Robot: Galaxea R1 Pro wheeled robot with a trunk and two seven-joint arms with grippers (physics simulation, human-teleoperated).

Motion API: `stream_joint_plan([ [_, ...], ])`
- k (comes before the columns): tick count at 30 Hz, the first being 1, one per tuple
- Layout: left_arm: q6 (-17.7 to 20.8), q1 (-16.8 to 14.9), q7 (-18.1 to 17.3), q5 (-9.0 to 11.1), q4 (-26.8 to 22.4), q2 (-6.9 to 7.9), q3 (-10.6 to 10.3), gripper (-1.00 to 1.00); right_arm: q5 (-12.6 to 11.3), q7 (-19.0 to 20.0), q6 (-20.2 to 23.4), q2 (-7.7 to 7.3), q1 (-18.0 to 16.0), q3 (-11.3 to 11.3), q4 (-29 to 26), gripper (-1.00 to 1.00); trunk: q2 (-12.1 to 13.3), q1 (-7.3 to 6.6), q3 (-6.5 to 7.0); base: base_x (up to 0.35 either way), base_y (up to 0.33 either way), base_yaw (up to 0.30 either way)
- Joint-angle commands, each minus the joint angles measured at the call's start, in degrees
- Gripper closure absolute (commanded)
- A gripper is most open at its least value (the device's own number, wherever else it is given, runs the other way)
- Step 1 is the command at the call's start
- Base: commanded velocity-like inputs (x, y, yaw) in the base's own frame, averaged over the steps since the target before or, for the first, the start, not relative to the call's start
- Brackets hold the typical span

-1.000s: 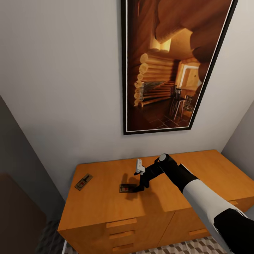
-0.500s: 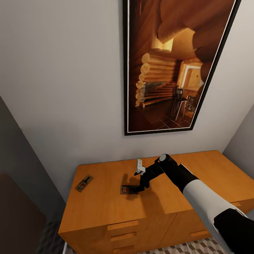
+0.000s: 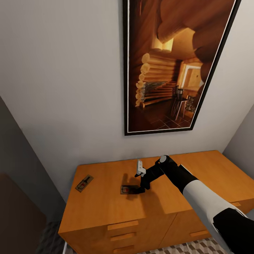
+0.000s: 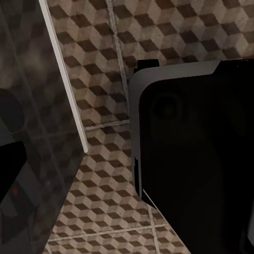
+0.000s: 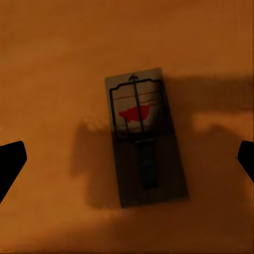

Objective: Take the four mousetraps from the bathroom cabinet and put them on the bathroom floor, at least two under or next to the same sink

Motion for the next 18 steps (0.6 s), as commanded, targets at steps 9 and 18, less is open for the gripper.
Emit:
stream_joint_plan([
  [9,0.0,0.0,0.0,0.0,0.0,0.0,0.0,-1.0,-0.1,0.0,-2.4,0.05,0.0,0.0,2.4,-1.0,0.0,0.0,0.0,0.0,0.0,0.0],
  [18,0.0,0.0,0.0,0.0,0.0,0.0,0.0,-1.0,-0.2,0.0,-2.9,0.05,0.0,0.0,2.6,-1.0,0.0,0.0,0.0,0.0,0.0,0.0],
])
